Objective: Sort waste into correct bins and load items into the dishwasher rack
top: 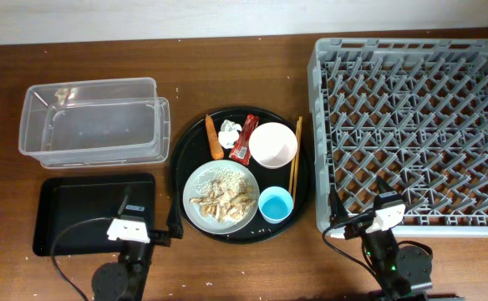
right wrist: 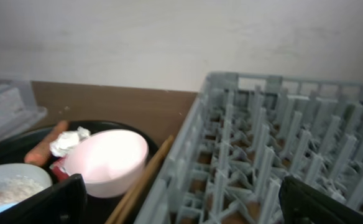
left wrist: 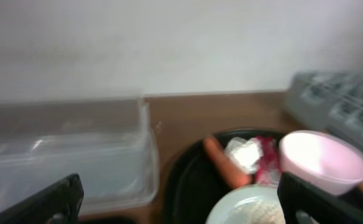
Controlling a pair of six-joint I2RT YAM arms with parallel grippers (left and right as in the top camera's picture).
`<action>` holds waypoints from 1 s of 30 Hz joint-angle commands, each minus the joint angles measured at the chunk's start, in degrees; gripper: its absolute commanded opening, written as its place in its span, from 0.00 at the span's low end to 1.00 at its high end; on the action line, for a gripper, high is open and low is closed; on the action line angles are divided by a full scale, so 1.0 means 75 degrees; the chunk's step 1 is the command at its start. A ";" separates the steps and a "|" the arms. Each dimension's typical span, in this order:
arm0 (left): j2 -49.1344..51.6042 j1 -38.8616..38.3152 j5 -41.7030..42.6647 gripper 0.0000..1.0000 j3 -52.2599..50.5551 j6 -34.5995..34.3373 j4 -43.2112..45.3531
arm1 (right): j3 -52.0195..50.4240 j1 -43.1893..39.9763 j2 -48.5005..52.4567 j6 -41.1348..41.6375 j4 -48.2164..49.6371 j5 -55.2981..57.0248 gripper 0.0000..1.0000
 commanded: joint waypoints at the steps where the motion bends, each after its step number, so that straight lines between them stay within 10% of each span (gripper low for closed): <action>1: -0.0061 0.0026 0.1297 0.99 0.0189 0.0143 0.1731 | 0.0286 0.0026 -0.0047 0.0006 0.0219 -0.0664 0.98; 7: 0.3436 0.0026 0.1405 0.99 0.4878 0.0146 -0.2008 | 0.4421 0.0026 0.2894 0.0586 -0.2439 -0.0863 0.98; 12: 0.8075 -0.0073 0.4395 0.99 0.8428 0.0146 -0.4858 | 0.7149 0.0026 0.6394 0.0583 -0.4555 -0.1801 0.98; 16: 0.9637 -0.0335 0.6257 0.99 0.8696 0.0006 -0.5610 | 0.7370 0.0023 0.7111 0.0580 -0.4762 -0.2894 0.98; 21: 1.0127 -0.3127 0.1297 1.00 0.8693 -0.0006 -0.6021 | 0.7370 -0.2020 0.7775 0.1766 -0.5829 -0.1562 0.98; 28: 1.2791 -0.4925 0.0350 0.57 0.8693 -0.0682 -0.5237 | 0.7370 -0.3124 0.8209 0.1760 -0.6330 -0.3453 0.98; 30: 1.2986 -0.4925 0.0294 0.17 0.8693 -0.0682 -0.5001 | 0.7370 -0.3124 0.8209 0.1760 -0.6353 -0.3456 0.98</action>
